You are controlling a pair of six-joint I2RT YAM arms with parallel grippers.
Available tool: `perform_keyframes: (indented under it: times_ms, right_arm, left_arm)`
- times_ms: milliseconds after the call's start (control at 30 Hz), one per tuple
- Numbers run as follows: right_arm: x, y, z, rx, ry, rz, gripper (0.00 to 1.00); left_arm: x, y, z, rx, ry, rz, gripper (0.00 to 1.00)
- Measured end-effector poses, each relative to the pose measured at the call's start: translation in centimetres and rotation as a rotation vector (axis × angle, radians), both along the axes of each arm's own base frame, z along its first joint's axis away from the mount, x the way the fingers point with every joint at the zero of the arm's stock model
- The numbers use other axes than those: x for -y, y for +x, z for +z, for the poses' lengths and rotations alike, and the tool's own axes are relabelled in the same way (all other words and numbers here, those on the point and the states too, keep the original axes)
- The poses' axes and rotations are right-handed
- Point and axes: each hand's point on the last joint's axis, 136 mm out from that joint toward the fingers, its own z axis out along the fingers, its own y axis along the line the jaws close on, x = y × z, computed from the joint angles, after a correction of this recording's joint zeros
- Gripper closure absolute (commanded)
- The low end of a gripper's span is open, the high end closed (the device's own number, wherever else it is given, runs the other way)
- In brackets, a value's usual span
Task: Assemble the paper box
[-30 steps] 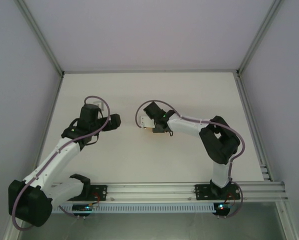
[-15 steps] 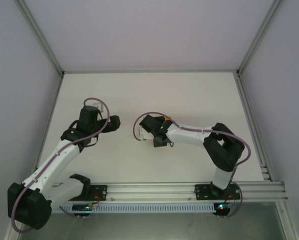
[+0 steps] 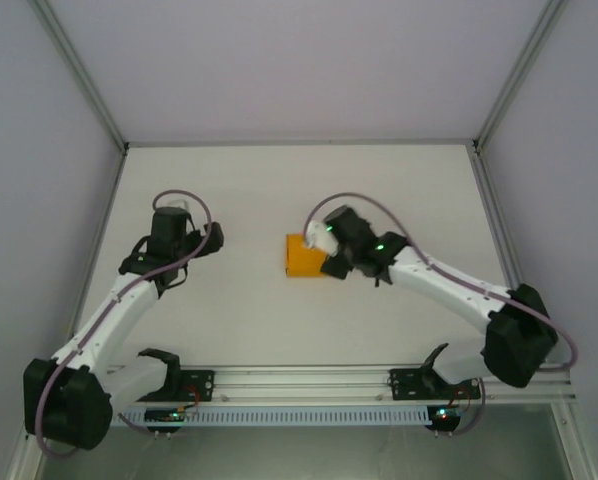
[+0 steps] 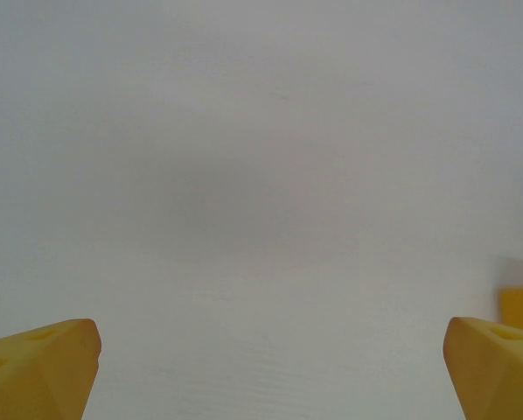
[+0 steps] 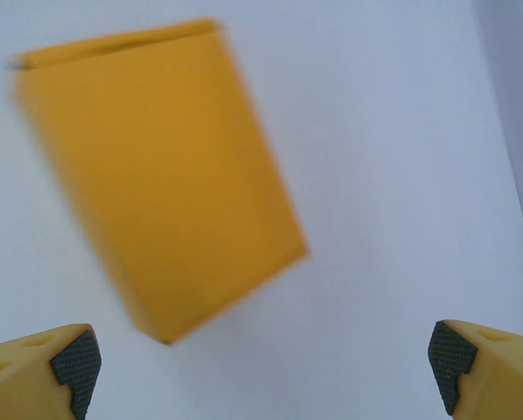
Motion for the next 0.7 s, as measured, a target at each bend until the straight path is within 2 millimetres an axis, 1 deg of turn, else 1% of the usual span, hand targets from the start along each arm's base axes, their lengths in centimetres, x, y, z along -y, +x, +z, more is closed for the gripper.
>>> perform_keyframes:
  times_ms: [100,133,200,267,333,367,433,500,600,700]
  right_arm:
    - [5.6,2.7,0.7,0.031,0.161,-0.243,0.01]
    - [7.8,3.4,0.6,0.044,0.213,-0.337,0.01]
    - [11.4,4.3,0.3,0.069,0.292,-0.481,0.01]
    - [15.2,5.0,-0.5,0.109,0.373,-0.626,0.01]
    - [18.1,5.2,-1.8,0.139,0.444,-0.742,0.01]
    - [19.2,5.2,-2.6,0.146,0.475,-0.786,0.01]
    - [21.1,5.1,-4.3,0.150,0.537,-0.862,0.01]
    - [21.8,5.2,-5.8,0.148,0.577,-0.902,0.01]
    - [21.5,5.7,-7.7,0.147,0.616,-0.890,0.01]
    - [20.8,6.0,-8.8,0.175,0.663,-0.843,0.01]
  left_arm:
    - [-2.9,1.4,-0.9,-0.006,0.037,0.084,0.00]
    - [-3.8,1.9,-1.0,-0.001,0.046,0.107,0.01]
    - [-5.5,2.6,-1.2,0.031,0.073,0.146,0.00]
    - [-7.1,3.0,-1.7,0.072,0.112,0.184,0.00]
    - [-8.2,3.1,-2.7,0.101,0.148,0.204,0.00]
    - [-8.5,3.0,-3.3,0.111,0.163,0.208,0.00]
    - [-8.9,2.8,-4.7,0.124,0.197,0.213,0.00]
    - [-9.2,2.7,-5.7,0.137,0.223,0.212,0.00]
    - [-9.6,3.0,-6.4,0.177,0.261,0.208,0.00]
    - [-9.5,3.4,-6.9,0.215,0.270,0.200,0.00]
